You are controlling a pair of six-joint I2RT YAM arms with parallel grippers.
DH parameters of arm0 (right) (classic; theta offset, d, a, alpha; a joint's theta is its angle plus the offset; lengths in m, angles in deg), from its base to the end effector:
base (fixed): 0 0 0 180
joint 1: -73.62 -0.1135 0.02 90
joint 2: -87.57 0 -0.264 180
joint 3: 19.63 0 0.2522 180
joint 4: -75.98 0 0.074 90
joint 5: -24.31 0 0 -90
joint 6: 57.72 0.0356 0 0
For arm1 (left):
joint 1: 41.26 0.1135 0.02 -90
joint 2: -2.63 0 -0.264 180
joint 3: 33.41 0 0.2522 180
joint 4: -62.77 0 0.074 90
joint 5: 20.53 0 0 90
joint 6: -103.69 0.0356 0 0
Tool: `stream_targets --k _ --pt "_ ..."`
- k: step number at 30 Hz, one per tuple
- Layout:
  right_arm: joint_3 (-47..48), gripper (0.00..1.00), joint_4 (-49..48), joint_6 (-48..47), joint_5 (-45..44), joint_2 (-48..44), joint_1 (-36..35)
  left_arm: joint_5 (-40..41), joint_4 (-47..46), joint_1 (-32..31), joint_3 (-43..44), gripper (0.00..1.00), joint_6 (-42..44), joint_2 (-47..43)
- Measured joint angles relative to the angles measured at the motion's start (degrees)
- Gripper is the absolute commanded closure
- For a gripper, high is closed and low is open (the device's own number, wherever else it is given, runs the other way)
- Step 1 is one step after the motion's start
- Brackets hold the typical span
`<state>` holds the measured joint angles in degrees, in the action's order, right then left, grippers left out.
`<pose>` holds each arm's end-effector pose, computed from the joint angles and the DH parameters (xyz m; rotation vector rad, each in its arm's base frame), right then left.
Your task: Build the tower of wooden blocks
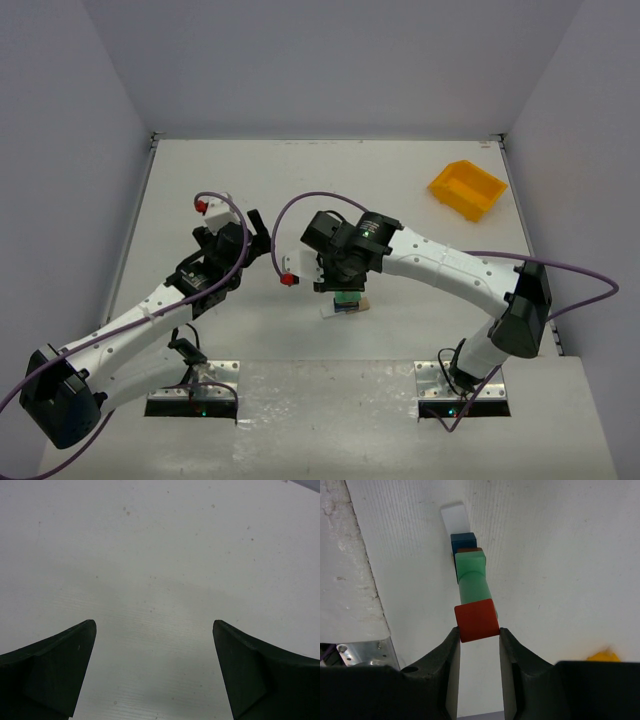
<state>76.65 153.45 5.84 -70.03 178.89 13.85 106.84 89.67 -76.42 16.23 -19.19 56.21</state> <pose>0.1585 0.2667 0.2948 -1.9202 2.0757 0.0221 0.1782 -0.0991 0.2562 -0.3364 1.9625 -0.0729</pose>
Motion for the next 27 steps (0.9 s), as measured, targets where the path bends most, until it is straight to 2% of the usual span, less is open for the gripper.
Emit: stream_targets --k 27 --pt "-0.11 0.83 -0.42 -0.04 -1.62 0.07 0.0 -0.02 -0.06 0.0 0.0 0.0 0.02 0.16"
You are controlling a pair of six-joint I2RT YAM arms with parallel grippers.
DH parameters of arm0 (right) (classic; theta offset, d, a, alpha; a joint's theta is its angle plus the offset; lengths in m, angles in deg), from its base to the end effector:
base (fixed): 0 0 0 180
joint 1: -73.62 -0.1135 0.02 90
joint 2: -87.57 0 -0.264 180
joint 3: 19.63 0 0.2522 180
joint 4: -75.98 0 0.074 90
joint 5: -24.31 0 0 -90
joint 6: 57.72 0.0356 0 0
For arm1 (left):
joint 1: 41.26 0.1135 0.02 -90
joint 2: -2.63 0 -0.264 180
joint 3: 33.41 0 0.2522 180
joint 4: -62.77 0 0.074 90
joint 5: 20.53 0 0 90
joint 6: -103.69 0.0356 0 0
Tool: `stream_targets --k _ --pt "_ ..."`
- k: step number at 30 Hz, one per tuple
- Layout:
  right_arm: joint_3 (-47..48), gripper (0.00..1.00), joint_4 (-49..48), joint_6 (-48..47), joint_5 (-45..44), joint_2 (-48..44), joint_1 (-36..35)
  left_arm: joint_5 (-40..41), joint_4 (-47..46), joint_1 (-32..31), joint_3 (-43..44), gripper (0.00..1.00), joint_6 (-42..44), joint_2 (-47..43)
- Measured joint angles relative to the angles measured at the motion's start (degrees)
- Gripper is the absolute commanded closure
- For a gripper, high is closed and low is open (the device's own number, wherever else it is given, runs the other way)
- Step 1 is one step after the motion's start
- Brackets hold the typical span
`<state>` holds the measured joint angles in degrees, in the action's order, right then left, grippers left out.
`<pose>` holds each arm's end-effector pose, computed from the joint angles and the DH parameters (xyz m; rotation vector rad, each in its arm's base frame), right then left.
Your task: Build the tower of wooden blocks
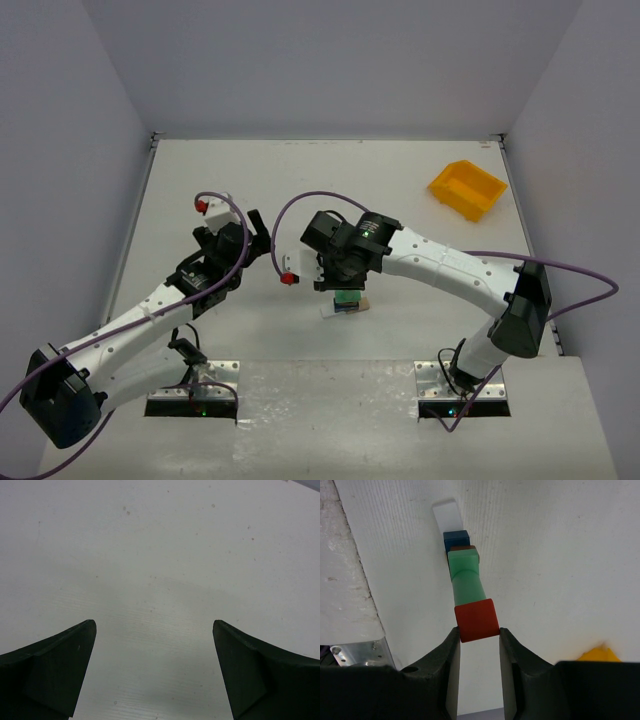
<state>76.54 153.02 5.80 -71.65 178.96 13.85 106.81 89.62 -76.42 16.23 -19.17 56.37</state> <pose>0.1598 0.2669 0.2942 -1.9080 2.0706 -0.0146 0.1785 -0.0993 0.2557 -0.3352 1.9643 -0.0718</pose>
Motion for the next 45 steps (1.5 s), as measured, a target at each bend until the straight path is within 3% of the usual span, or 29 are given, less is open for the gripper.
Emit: stream_targets --k 18,29,45 --pt "-0.22 0.73 -0.26 -0.06 -0.02 0.0 0.0 0.02 0.0 0.0 0.0 0.0 0.0 0.04" --pt "-0.55 0.57 -0.49 -0.28 -0.07 0.0 0.0 0.02 0.0 0.0 0.0 0.0 0.0 0.04" --pt "-0.87 0.57 -0.49 -0.28 -0.02 0.0 0.0 0.01 0.0 0.0 0.0 0.0 0.0 0.04"
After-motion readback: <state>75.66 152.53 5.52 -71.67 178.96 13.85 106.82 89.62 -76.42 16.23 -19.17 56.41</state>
